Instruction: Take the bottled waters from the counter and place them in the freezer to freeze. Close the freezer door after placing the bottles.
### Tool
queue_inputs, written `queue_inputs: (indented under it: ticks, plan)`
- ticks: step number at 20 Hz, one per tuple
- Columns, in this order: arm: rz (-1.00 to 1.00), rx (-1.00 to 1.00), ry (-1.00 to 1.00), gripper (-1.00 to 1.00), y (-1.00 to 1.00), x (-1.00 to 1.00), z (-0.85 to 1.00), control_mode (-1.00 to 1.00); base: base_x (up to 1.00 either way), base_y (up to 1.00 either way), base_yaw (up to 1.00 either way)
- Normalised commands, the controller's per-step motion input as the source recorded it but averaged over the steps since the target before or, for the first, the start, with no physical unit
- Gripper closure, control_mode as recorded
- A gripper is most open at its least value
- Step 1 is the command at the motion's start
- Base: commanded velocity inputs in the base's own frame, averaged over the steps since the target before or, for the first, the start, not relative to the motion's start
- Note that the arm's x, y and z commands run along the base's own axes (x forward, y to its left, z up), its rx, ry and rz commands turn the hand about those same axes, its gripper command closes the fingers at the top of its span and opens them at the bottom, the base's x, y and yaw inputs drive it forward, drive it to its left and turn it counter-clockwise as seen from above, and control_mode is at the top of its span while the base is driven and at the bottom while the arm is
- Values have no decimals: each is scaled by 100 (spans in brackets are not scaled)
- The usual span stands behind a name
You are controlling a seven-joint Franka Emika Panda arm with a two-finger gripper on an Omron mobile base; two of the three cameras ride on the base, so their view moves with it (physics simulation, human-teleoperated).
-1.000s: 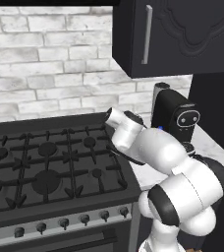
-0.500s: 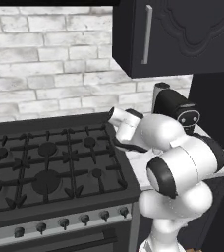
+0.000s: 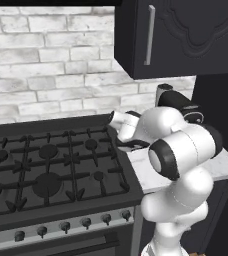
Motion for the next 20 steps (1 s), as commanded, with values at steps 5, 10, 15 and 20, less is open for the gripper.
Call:
queue_inputs:
  ticks: [5, 10, 15, 20]
  plan:
    - [0, 0, 0, -100, 0, 37, -25, -100, 0, 0, 0]
    - [0, 0, 0, -100, 0, 25, -23, -100, 0, 0, 0]
    - [-1, 0, 0, -100, -3, 7, -16, -100, 0, 0, 0]
    - [-6, 0, 1, -100, -9, 0, -7, -100, 0, 0, 0]
